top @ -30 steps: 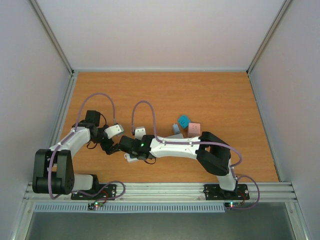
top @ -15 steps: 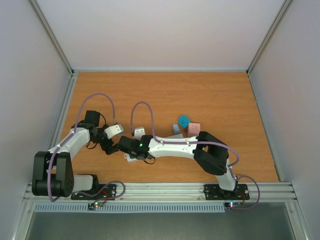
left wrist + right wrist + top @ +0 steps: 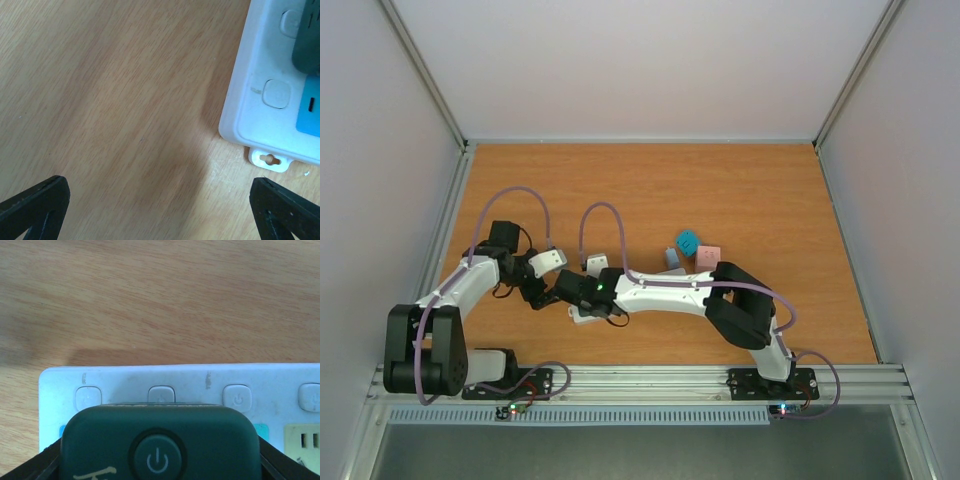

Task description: Insert the plug

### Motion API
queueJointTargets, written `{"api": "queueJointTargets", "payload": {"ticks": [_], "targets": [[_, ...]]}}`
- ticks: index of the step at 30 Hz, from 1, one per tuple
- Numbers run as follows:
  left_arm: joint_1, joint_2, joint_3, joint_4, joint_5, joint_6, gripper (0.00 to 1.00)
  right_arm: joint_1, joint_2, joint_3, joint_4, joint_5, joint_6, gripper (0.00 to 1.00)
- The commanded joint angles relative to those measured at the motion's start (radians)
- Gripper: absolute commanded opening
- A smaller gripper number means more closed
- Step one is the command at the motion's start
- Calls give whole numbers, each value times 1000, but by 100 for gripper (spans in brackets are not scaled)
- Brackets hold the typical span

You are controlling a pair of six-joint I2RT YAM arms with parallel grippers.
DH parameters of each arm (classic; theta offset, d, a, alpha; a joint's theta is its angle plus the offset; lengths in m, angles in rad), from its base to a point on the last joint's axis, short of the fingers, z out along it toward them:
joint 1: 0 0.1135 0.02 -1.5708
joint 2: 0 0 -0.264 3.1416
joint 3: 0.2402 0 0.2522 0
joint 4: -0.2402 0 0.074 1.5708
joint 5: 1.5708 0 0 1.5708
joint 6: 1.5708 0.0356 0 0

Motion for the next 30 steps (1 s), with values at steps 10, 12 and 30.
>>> {"api": "queueJointTargets", "payload": {"ticks": [10,12,30], "targets": [[5,-25,69,-87,50,42,99,-6,173,-241,55,-111,46,1],[5,-27,83,-104,58,45,99,-4,173,-257,62,-121,41,1],[5,-54,128,-175,77,50,98,3,-49,-38,-88,26,39,99]]}}
